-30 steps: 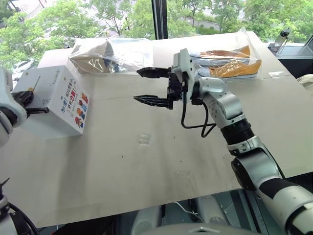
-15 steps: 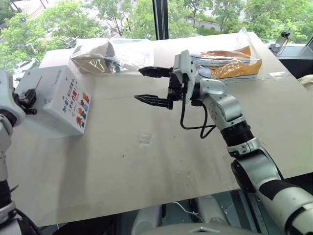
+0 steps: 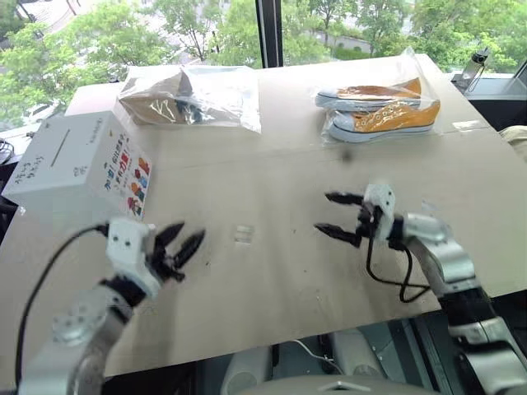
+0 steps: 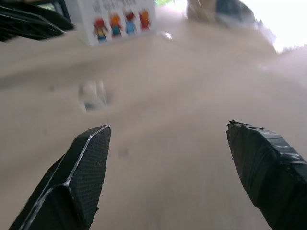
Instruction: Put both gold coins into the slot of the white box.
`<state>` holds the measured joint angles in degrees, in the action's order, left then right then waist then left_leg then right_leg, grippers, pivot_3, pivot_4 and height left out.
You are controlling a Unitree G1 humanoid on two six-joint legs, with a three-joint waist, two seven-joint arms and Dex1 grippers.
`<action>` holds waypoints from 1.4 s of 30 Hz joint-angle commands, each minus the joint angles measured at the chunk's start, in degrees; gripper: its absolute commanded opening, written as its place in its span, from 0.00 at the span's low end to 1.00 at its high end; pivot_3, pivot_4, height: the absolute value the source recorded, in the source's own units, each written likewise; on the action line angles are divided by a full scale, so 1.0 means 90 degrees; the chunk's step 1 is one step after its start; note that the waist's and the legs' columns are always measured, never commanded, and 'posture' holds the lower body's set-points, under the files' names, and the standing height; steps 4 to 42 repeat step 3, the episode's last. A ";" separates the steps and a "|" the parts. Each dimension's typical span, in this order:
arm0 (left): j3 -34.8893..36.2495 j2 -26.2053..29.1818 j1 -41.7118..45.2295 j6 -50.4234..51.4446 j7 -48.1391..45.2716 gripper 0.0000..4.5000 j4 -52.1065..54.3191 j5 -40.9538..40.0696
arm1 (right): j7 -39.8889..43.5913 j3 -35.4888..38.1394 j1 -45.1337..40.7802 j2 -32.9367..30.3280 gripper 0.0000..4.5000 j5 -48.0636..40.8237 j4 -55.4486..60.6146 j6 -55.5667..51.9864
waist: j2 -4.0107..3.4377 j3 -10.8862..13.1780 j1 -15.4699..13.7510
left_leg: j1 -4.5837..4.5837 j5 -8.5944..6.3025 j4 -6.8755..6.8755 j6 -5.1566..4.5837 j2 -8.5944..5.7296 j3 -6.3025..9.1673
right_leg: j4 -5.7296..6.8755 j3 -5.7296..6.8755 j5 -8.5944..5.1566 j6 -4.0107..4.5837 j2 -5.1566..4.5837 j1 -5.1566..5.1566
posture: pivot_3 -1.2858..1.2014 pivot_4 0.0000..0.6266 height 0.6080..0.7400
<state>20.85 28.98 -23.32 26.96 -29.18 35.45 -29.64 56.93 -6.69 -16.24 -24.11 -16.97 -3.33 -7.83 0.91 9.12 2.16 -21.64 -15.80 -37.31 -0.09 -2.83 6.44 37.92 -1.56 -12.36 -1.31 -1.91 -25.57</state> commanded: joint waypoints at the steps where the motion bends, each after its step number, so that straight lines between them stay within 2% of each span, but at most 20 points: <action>1: -0.0352 -0.0086 -0.0212 -0.0728 -0.0237 0.53 -0.0099 0.0498 | -0.0065 0.0181 0.0301 -0.0141 0.92 0.0141 0.0066 0.0547 | -0.0003 0.0003 -0.0024 | 0.0004 0.0000 -0.0005 -0.0001 -0.0001 -0.0006 | -0.0001 -0.0003 0.0000 0.0000 0.0000 0.0007 | 0.52 0.24 1.00; 3: -0.0518 -0.0137 -0.0223 -0.0926 -0.0333 0.53 -0.0218 0.0595 | -0.0066 0.0218 0.0454 -0.0176 0.92 0.0110 0.0067 0.0595 | -0.0005 0.0005 -0.0030 | 0.0025 0.0002 -0.0022 -0.0004 0.0001 -0.0018 | -0.0003 0.0000 0.0000 -0.0001 -0.0001 0.0039 | 0.52 0.24 1.00; 42: -0.0518 -0.0137 -0.0223 -0.0926 -0.0333 0.53 -0.0218 0.0595 | -0.0066 0.0218 0.0454 -0.0176 0.92 0.0110 0.0067 0.0595 | -0.0005 0.0005 -0.0030 | 0.0025 0.0002 -0.0022 -0.0004 0.0001 -0.0018 | -0.0003 0.0000 0.0000 -0.0001 -0.0001 0.0039 | 0.52 0.24 1.00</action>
